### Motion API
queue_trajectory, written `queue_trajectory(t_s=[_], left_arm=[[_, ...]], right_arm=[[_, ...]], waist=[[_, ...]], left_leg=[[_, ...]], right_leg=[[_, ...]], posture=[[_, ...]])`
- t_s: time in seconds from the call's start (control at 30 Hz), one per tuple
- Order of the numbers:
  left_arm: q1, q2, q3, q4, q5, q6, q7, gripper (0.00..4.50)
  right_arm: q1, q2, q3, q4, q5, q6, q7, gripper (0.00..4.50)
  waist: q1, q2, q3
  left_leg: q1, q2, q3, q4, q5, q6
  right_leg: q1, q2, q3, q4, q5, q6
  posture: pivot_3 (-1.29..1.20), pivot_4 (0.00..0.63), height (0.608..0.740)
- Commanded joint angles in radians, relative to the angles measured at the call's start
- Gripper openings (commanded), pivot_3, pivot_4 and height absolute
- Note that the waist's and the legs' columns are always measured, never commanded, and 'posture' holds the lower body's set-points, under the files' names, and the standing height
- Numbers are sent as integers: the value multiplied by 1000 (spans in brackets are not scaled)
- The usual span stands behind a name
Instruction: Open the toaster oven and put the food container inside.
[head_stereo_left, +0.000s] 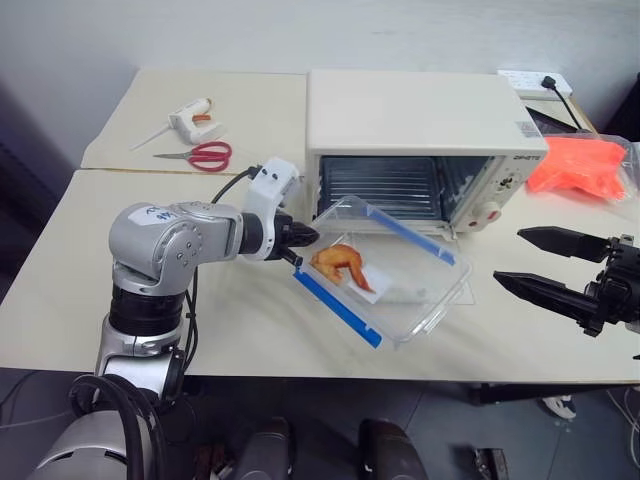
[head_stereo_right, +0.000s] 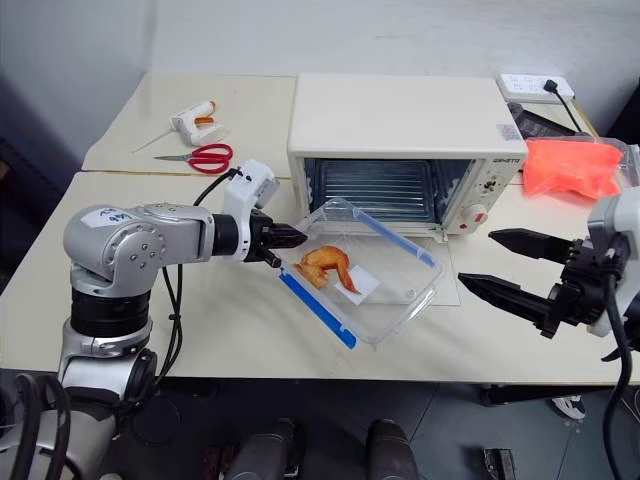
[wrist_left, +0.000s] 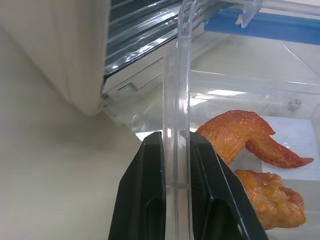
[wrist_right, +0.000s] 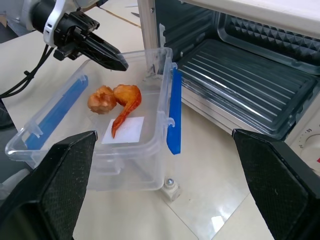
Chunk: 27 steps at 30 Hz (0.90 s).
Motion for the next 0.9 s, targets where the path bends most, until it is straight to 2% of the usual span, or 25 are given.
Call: queue_trajectory(t_s=[0.03, 0.37, 0.43, 0.47, 0.7, 0.9], left_arm=[[-36, -23, -6, 3, 29, -56, 9, 239], [-79, -128, 13, 143, 143, -149, 107, 239], [-76, -142, 24, 141, 148, -142, 116, 956], [-72, -148, 30, 135, 146, -138, 116, 1087], [-61, -152, 56, 96, 133, -119, 106, 3171], [-76, -119, 145, 36, 78, -196, 38, 3171]], right_arm=[[1, -14, -41, -22, 25, -4, -7, 4500], [-7, -16, -27, -12, 12, -25, -8, 4500], [-5, -15, -32, -10, 10, -25, -9, 4500], [-3, -14, -32, -11, 9, -26, -9, 4500], [9, -1, -34, -21, 7, -29, -26, 4500], [32, -4, -54, -27, 9, -29, -30, 4500]], waist=[[1, 0, 0], [4, 0, 0], [4, 0, 0], [5, 0, 0], [4, 0, 0], [1, 0, 0]], left_leg=[[0, 0, 0, 0, 0, 0], [0, -3, -1, 0, 0, 1], [0, -3, -1, 0, 0, 1], [0, -3, -1, 0, 1, 1], [0, -3, -1, 0, 1, 1], [0, -2, -1, 0, 2, 0]], right_leg=[[0, 0, 0, 0, 0, 0], [0, -2, 0, 0, 0, 1], [0, -2, 0, 0, 0, 1], [0, -2, 0, 0, 0, 1], [0, -2, 0, 1, 0, 1], [0, -1, 0, 2, 0, 1]], posture=[[0, 150, 740], [0, 150, 740], [0, 150, 740], [0, 150, 740], [0, 150, 740], [0, 150, 740]])
